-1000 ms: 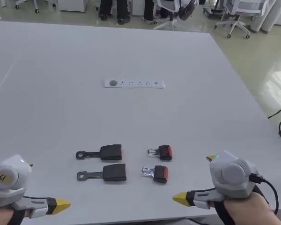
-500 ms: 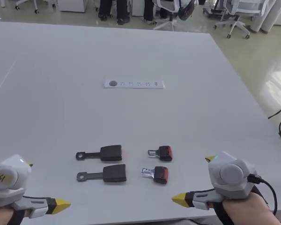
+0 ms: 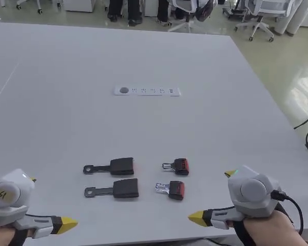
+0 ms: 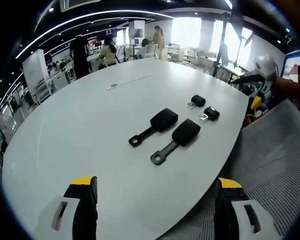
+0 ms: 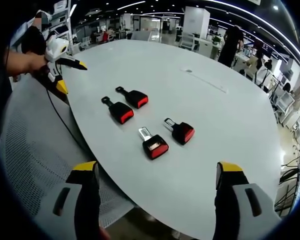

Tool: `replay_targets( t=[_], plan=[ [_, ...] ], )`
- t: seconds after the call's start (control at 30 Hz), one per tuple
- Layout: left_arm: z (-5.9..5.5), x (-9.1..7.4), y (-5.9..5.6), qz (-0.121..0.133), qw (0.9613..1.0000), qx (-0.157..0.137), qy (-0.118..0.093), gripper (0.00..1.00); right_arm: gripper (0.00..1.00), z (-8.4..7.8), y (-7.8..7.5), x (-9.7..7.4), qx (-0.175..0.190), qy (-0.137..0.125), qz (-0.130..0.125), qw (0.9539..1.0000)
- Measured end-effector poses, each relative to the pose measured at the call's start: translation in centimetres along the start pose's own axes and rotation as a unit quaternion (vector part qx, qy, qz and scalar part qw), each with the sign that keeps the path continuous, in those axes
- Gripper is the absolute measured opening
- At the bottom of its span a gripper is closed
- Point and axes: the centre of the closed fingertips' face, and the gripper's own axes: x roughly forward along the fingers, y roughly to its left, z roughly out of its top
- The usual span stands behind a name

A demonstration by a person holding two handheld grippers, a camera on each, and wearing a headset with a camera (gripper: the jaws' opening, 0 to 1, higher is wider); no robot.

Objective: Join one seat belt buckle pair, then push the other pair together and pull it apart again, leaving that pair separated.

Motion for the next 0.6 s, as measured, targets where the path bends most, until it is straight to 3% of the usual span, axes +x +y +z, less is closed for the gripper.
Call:
replay_targets(
  t=[0.6],
  plan=[
    [0.18,0.38,-0.37,-0.013,0.9997,0.021,0.006,0.97,0.94,-0.09,0.14,0.21,-0.007,0.002,0.004,1.0000]
  ],
)
